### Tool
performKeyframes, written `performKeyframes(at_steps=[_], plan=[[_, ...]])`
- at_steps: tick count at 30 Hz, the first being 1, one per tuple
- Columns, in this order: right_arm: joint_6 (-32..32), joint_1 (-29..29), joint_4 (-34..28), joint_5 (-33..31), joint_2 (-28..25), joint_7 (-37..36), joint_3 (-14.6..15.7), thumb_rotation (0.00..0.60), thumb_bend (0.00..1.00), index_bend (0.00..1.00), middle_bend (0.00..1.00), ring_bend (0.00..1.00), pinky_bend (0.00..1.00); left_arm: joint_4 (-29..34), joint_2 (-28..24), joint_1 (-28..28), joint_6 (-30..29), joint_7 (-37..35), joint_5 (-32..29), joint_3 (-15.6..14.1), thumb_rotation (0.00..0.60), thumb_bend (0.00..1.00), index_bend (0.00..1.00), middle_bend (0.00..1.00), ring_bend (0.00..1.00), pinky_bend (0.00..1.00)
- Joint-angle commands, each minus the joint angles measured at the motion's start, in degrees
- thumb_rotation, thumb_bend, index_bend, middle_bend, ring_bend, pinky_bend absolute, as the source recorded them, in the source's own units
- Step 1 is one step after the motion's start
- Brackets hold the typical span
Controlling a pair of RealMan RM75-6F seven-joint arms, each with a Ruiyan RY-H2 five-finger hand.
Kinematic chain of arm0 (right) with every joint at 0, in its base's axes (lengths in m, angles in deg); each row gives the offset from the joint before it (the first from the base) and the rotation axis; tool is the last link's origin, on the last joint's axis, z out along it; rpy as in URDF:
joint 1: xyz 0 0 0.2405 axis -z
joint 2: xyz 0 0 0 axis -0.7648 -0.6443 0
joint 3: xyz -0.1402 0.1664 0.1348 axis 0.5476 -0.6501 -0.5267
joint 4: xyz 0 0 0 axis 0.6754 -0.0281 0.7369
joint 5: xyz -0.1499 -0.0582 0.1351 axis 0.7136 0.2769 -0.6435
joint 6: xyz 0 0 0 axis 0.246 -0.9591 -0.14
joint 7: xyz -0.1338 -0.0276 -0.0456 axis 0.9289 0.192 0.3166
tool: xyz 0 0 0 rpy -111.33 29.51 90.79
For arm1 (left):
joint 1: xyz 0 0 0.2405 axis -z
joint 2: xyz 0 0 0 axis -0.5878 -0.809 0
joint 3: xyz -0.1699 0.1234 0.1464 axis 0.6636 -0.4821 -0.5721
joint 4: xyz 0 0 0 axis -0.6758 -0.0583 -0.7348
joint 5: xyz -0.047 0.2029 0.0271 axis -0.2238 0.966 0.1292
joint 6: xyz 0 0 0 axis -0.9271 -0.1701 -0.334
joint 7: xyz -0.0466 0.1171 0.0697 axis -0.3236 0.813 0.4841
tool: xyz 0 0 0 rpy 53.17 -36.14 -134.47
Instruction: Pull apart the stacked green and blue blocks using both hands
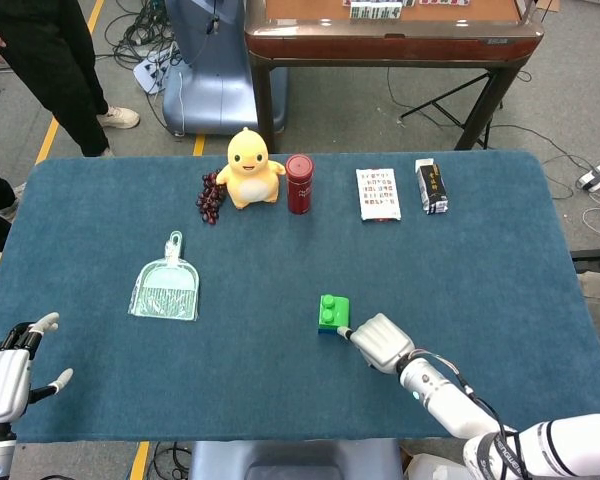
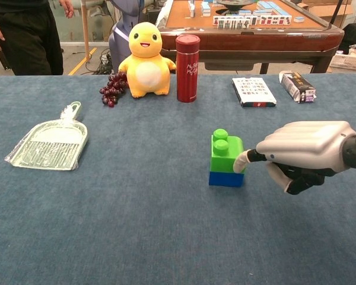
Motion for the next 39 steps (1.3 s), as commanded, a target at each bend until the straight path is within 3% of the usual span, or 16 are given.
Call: performKeyframes(at_steps=[1,12,17,20,21,24,27,34,39], plan=[[0.4,0.2,0.5,-0.3,-0.2,-0.4,-0.1,0.600,1.00,0.16,1.00,0.90,0.93,0.1,-0.1,0.0,0.0,0.1,0.0,0.0,0.600,0.18,0.23,0.31,0.21,0.45],[1.5,0.6,2.7,-3.2,-0.6,-1.8,-0.8,0.600,1.00,0.16,1.00,0.90,0.93,0.2,0.0,0.0,0.1,0.2,-0.1,-0.1,0.600,0.18,0.23,0.31,0.21,0.45],[1.9,1.8,1.2,-0.6,-2.4,-4.3,-0.6,0.600,1.00,0.16,1.00,0.90,0.93,0.2,0.0,-0.1,0.1,0.1,-0.2,-0.1,0.600,0.18,0.23,0.31,0.21,0.45],[2.8,3.4,-0.8,2.9,-4.9,-7.0,-0.3,0.600,0.83,0.17,1.00,0.90,0.93,0.2,0.0,-0.1,0.1,0.1,-0.2,-0.2,0.600,0.18,0.23,0.31,0.21,0.45],[3.3,4.0,-1.6,4.4,-6.0,-8.1,-0.2,0.600,0.69,0.18,1.00,0.90,0.93,0.2,0.1,-0.1,0.1,0.1,-0.2,-0.2,0.600,0.18,0.23,0.31,0.21,0.45],[4.2,5.3,-3.1,7.2,-8.5,-10.8,-0.5,0.600,0.40,0.20,1.00,0.90,0.93,0.2,0.1,-0.1,0.0,0.2,0.0,-0.1,0.600,0.18,0.23,0.31,0.21,0.45],[4.8,6.2,-3.7,9.5,-10.5,-13.9,-1.6,0.600,0.21,0.21,1.00,0.90,0.93,0.4,0.2,0.0,0.0,0.3,0.1,0.0,0.600,0.18,0.23,0.31,0.21,0.45],[1.5,4.9,-2.9,9.9,-12.0,-17.9,-5.2,0.600,0.01,0.21,1.00,0.90,0.93,0.6,0.3,0.1,0.1,0.7,0.1,0.0,0.600,0.18,0.23,0.31,0.21,0.46],[-2.6,1.6,-2.3,6.2,-11.6,-17.2,-7.6,0.600,0.00,0.10,1.00,0.90,0.93,0.5,0.2,0.0,0.0,0.4,0.0,0.0,0.600,0.18,0.23,0.31,0.21,0.46]])
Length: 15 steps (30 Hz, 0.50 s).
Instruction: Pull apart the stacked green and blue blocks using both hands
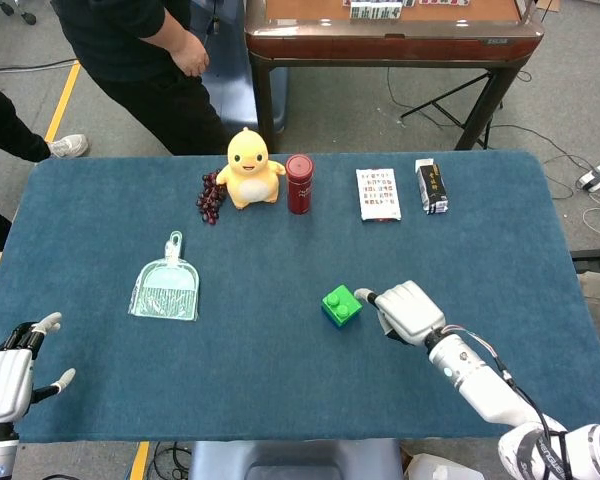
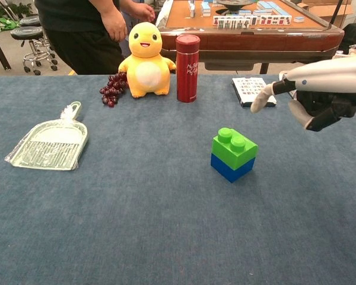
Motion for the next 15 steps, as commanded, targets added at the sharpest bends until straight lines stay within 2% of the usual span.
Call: performKeyframes(at_steps=[1,3,10,13,15], plan=[[-3.3,-2.7,0.4,-3.3,0.1,0.5,-1.8,0.600,0.00,0.07,1.00,0.90,0.93,-0.1,0.0,0.0,0.0,-0.1,0.0,0.0,0.600,0.18,0.23,0.31,0.21,0.46],[-5.3,-4.4,0.2,-5.7,0.0,0.4,-2.8,0.600,0.00,0.01,1.00,0.90,0.93,-0.1,0.0,-0.1,0.0,-0.2,0.0,0.0,0.600,0.18,0.23,0.31,0.21,0.46],[-7.1,-7.2,-0.6,-9.7,-0.3,0.3,-4.1,0.600,0.00,0.00,1.00,0.87,0.91,-0.5,0.1,-0.2,-0.1,-0.8,-0.2,-0.1,0.600,0.18,0.23,0.31,0.21,0.46],[-7.5,-7.7,-0.8,-10.4,-0.5,0.2,-3.9,0.600,0.00,0.00,0.97,0.78,0.85,-0.6,0.2,-0.2,-0.1,-0.8,-0.2,-0.1,0.600,0.18,0.23,0.31,0.21,0.46],[-7.9,-8.0,-0.7,-10.8,-0.7,0.0,-3.7,0.600,0.00,0.00,0.89,0.70,0.83,-0.6,0.3,-0.2,0.0,-0.9,-0.2,-0.1,0.600,0.18,0.23,0.31,0.21,0.46]])
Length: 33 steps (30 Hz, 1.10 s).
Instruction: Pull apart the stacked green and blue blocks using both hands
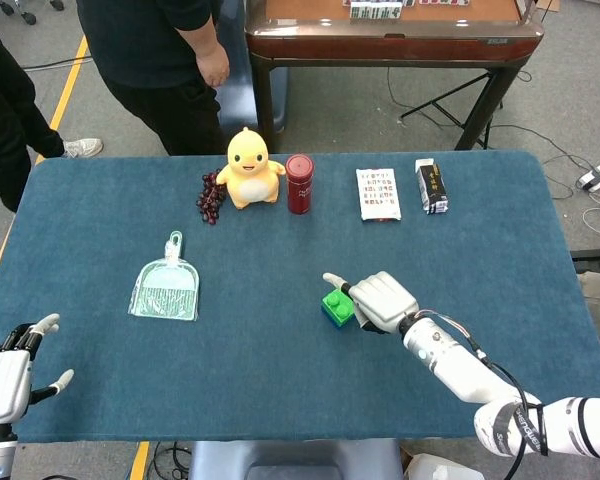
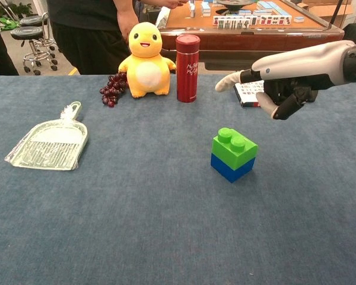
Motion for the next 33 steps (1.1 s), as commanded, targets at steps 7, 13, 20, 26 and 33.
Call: performKeyframes(at_steps=[7,13,20,26,33], plan=[[-0.5,-1.5,-0.1,-3.4,-0.7,-0.3,0.7,0.600,0.00,0.00,0.55,0.41,0.73,0.3,-0.1,0.1,0.0,0.3,0.0,0.1,0.600,0.18,0.23,0.31,0.21,0.46],[1.7,-1.9,-0.1,-3.4,-0.3,1.1,1.3,0.600,0.00,0.00,0.43,0.33,0.64,0.4,-0.1,0.1,0.1,0.3,0.0,0.1,0.600,0.18,0.23,0.31,0.21,0.46],[1.5,-6.1,1.3,-9.4,0.9,7.1,2.6,0.600,0.00,0.00,0.83,0.76,0.86,0.4,0.1,0.1,0.2,0.3,0.1,0.0,0.600,0.18,0.23,0.31,0.21,0.49],[1.2,-10.4,4.2,-16.1,4.0,10.7,3.3,0.600,0.00,0.00,0.90,0.83,0.90,0.3,0.2,0.1,0.2,0.1,-0.1,0.0,0.600,0.18,0.23,0.31,0.21,0.49],[-0.1,-14.4,7.2,-21.8,7.3,12.9,4.7,0.600,0.00,0.08,0.94,0.87,0.91,0.0,0.3,-0.1,0.2,-0.2,-0.2,-0.1,0.600,0.18,0.23,0.31,0.21,0.50]])
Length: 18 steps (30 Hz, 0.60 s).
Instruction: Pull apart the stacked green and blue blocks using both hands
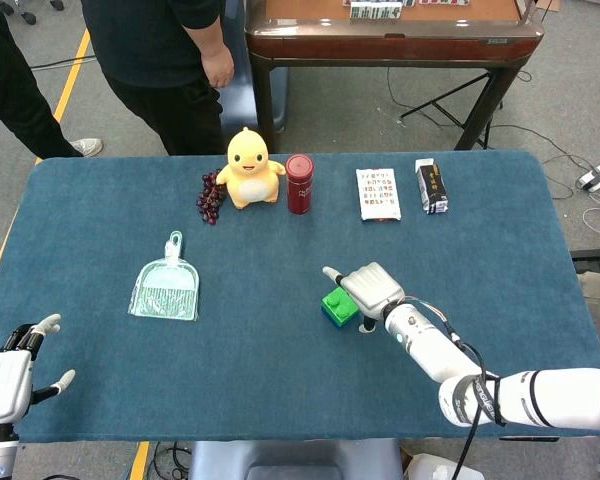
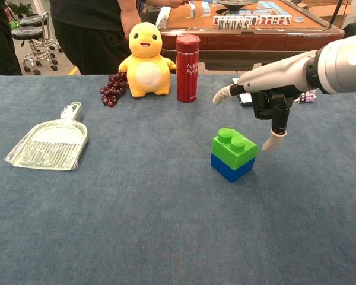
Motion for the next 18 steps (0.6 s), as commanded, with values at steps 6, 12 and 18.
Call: performKeyframes(at_steps=[6,12,18], plan=[[-0.5,-3.3,4.0,-4.6,4.0,1.8,1.8,0.600,0.00,0.13,0.96,0.89,0.92,-0.2,0.2,0.0,-0.1,-0.1,0.1,-0.1,0.600,0.18,0.23,0.31,0.21,0.51],[-0.6,-4.4,6.4,-6.2,6.0,1.6,2.5,0.600,0.00,0.16,0.98,0.91,0.92,-0.3,0.2,-0.2,-0.1,-0.3,-0.1,-0.2,0.600,0.18,0.23,0.31,0.21,0.51],[-0.5,-4.7,7.5,-6.5,6.8,0.8,2.9,0.600,0.00,0.21,1.00,0.94,0.95,-0.3,0.3,-0.2,-0.1,-0.4,0.0,-0.1,0.600,0.18,0.23,0.31,0.21,0.51]])
